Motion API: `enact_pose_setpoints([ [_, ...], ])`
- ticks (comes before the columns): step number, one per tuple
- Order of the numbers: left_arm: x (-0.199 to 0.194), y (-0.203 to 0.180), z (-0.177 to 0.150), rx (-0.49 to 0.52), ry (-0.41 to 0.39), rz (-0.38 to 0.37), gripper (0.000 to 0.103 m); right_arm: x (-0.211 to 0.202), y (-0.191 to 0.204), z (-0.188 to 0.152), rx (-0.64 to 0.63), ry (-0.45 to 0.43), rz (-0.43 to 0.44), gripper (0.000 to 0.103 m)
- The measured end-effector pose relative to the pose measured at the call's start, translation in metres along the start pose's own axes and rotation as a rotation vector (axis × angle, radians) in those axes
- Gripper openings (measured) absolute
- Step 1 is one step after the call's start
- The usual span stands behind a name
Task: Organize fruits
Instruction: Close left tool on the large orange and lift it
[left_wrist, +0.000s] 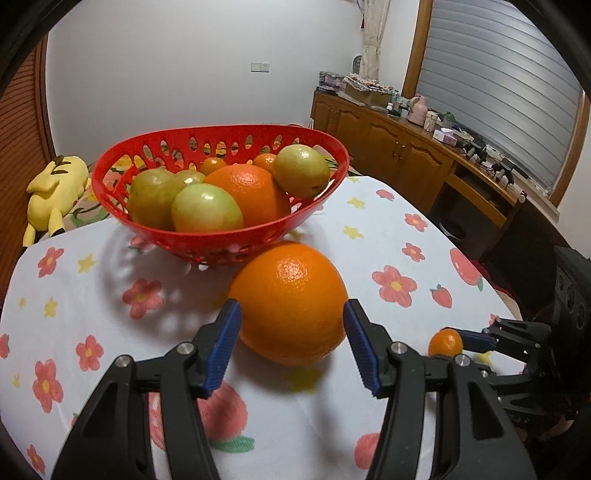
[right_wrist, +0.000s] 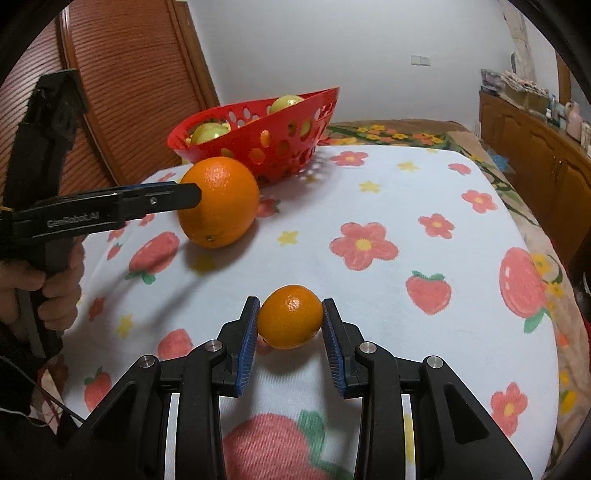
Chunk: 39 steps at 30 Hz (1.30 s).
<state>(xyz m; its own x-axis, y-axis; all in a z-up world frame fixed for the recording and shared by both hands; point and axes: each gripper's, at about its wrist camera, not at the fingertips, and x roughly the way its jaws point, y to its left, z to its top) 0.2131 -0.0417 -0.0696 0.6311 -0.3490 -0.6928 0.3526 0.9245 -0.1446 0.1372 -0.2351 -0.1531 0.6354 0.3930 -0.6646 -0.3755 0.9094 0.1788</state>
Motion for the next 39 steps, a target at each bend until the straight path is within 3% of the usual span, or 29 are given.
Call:
enact_pose_setpoints([
  [10, 0.023, -0.005, 0.005, 0.047, 0.015, 0.078, 0.078, -0.002, 0.004, -0.002, -0.017, -0.014, -0.002, 0.033],
  [16, 0.036, -0.005, 0.007, 0.050, 0.035, 0.091, 0.084, -0.002, 0.003, -0.002, -0.020, -0.015, 0.001, 0.033],
  [22, 0.055, 0.000, 0.007, 0.028, 0.086, 0.075, 0.085, -0.001, 0.005, -0.002, -0.027, -0.018, -0.001, 0.033],
  [39, 0.028, 0.012, -0.019, 0.003, 0.051, 0.025, 0.083, 0.000, 0.006, -0.003, -0.037, -0.017, -0.001, 0.033],
])
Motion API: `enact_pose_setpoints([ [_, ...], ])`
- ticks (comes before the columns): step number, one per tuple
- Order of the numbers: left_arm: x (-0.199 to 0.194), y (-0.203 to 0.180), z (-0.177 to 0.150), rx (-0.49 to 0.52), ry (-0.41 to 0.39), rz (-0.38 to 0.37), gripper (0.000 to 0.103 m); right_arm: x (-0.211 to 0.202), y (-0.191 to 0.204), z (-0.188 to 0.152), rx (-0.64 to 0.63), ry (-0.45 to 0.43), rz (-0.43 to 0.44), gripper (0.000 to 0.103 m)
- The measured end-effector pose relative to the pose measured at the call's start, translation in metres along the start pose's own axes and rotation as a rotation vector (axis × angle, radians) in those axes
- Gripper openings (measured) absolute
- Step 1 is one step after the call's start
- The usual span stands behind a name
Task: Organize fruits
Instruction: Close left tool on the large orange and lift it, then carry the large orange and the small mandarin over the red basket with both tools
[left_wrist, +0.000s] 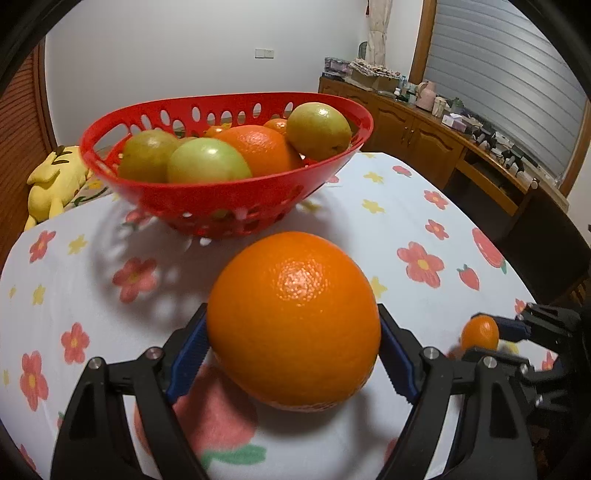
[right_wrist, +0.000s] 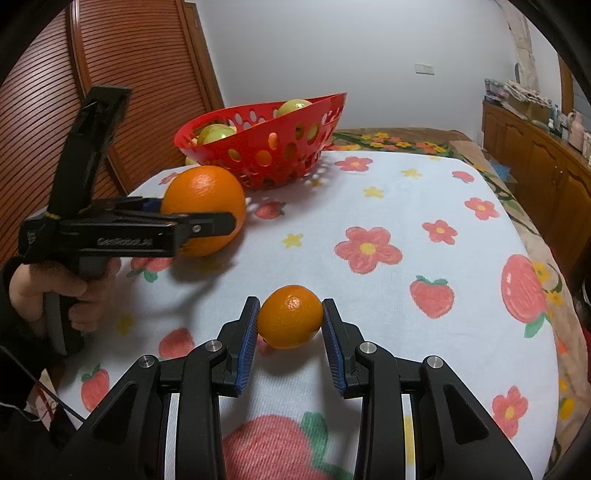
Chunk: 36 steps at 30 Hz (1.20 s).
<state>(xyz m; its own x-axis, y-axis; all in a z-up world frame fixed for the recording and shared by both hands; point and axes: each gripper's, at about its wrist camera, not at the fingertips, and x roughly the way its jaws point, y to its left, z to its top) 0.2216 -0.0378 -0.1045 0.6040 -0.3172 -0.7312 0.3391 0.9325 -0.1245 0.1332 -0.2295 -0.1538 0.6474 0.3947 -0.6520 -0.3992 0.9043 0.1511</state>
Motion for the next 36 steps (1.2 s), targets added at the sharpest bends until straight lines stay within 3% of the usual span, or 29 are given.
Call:
enact_pose_setpoints([
  [9, -0.019, 0.011, -0.015, -0.013, -0.009, 0.002, 0.083, 0.000, 0.000, 0.000, 0.001, 0.001, -0.001, 0.033],
  [23, -0.055, 0.024, -0.017, -0.056, -0.096, 0.004, 0.083, 0.003, 0.006, 0.005, -0.030, 0.010, -0.037, 0.033],
  [36, -0.097, 0.032, 0.010, -0.052, -0.194, 0.011, 0.083, 0.000, 0.022, 0.057, -0.102, -0.047, -0.039, 0.033],
])
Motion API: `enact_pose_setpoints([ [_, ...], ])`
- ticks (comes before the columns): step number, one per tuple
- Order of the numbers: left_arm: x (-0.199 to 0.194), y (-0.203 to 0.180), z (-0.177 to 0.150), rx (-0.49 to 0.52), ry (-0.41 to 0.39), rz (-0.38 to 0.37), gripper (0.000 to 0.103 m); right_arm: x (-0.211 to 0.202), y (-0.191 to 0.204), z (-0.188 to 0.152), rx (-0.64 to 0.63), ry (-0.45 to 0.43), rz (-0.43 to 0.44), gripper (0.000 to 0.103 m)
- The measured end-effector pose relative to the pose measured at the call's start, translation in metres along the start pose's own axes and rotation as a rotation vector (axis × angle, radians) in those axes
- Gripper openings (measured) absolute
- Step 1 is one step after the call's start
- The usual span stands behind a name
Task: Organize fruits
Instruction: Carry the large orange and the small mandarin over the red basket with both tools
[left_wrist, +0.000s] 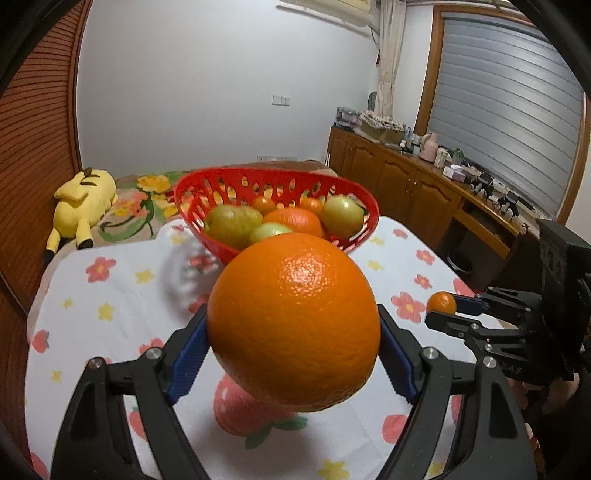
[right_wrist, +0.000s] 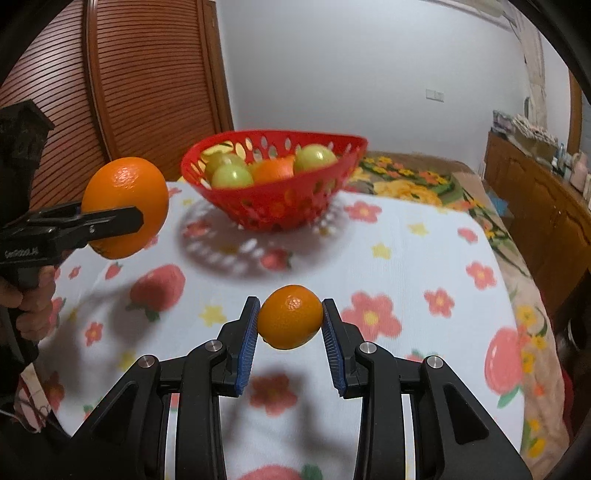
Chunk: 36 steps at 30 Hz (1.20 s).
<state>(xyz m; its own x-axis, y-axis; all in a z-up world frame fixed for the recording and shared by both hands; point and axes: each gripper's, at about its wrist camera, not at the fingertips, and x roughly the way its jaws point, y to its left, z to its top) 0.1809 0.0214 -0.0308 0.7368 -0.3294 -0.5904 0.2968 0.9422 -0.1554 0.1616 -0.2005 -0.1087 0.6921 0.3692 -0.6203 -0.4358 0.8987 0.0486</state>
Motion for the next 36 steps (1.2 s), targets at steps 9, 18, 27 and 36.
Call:
enact_pose_setpoints([
  [9, -0.006, 0.002, 0.028, 0.014, -0.045, 0.012, 0.083, 0.005, 0.015, 0.055, -0.053, -0.055, 0.020, 0.033],
  [18, 0.001, 0.010, 0.045, 0.011, -0.054, 0.026, 0.083, 0.041, 0.024, 0.096, -0.073, -0.046, 0.029, 0.033],
  [27, 0.014, 0.021, 0.054, 0.007, -0.035, 0.048, 0.083, 0.066, 0.023, 0.110, -0.051, -0.027, 0.033, 0.042],
  [36, 0.036, 0.024, 0.070, 0.021, -0.022, 0.067, 0.083, 0.057, 0.010, 0.111, -0.014, -0.054, 0.047, 0.043],
])
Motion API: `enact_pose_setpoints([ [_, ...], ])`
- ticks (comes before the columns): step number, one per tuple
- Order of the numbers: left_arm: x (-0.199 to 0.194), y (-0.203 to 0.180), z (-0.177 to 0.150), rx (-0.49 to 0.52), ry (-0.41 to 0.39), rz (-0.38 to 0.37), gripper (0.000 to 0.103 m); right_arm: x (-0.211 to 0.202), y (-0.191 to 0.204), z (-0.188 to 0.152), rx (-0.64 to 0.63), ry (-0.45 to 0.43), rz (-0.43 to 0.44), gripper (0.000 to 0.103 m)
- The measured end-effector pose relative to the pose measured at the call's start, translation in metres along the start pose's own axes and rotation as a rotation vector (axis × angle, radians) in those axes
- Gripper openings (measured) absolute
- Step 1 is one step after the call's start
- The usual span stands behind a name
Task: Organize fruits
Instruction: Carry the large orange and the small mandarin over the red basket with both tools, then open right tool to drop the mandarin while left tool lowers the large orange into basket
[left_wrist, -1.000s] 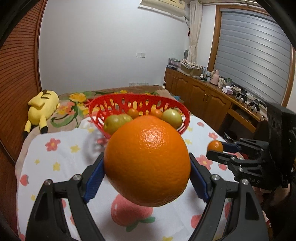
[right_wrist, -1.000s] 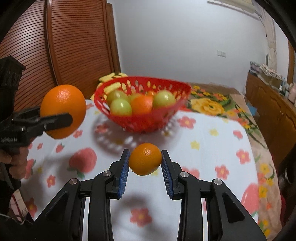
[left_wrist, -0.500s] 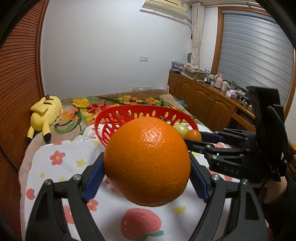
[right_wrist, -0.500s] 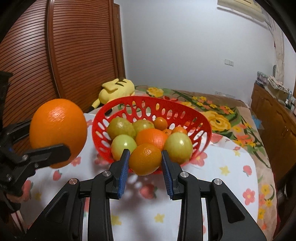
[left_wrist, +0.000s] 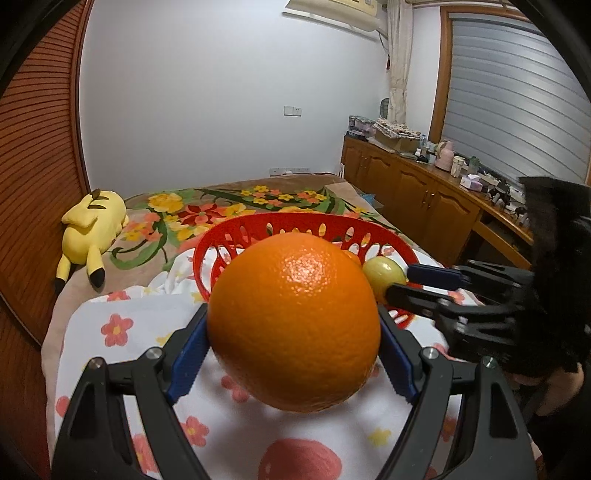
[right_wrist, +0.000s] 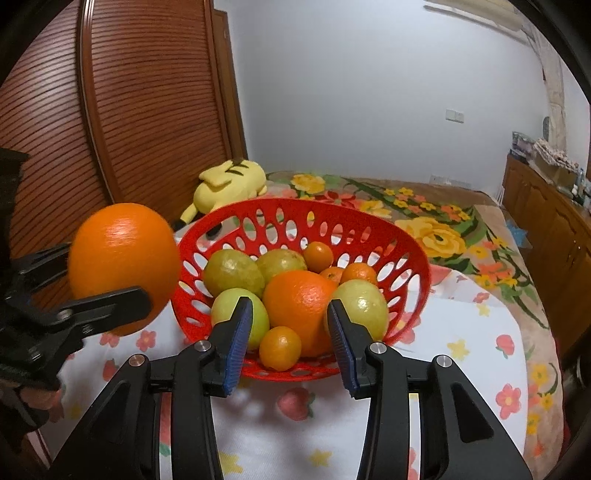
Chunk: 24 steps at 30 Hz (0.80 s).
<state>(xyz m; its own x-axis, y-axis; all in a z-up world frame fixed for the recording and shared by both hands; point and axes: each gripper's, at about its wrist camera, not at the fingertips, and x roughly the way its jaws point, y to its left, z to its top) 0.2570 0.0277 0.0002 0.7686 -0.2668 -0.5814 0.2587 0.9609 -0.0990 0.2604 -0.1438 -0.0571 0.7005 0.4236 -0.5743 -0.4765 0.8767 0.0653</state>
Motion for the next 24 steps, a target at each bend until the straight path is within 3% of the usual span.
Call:
enact_pose_setpoints([
  [15, 0.064, -0.023, 0.028, 0.035, 0.089, 0.012, 0.083, -0.026, -0.022, -0.019, 0.046, -0.025, 0.001, 0.046],
  [24, 0.081, -0.025, 0.035, 0.016, 0.094, 0.031, 0.084, -0.030, -0.026, -0.029, 0.062, -0.020, 0.018, 0.047],
])
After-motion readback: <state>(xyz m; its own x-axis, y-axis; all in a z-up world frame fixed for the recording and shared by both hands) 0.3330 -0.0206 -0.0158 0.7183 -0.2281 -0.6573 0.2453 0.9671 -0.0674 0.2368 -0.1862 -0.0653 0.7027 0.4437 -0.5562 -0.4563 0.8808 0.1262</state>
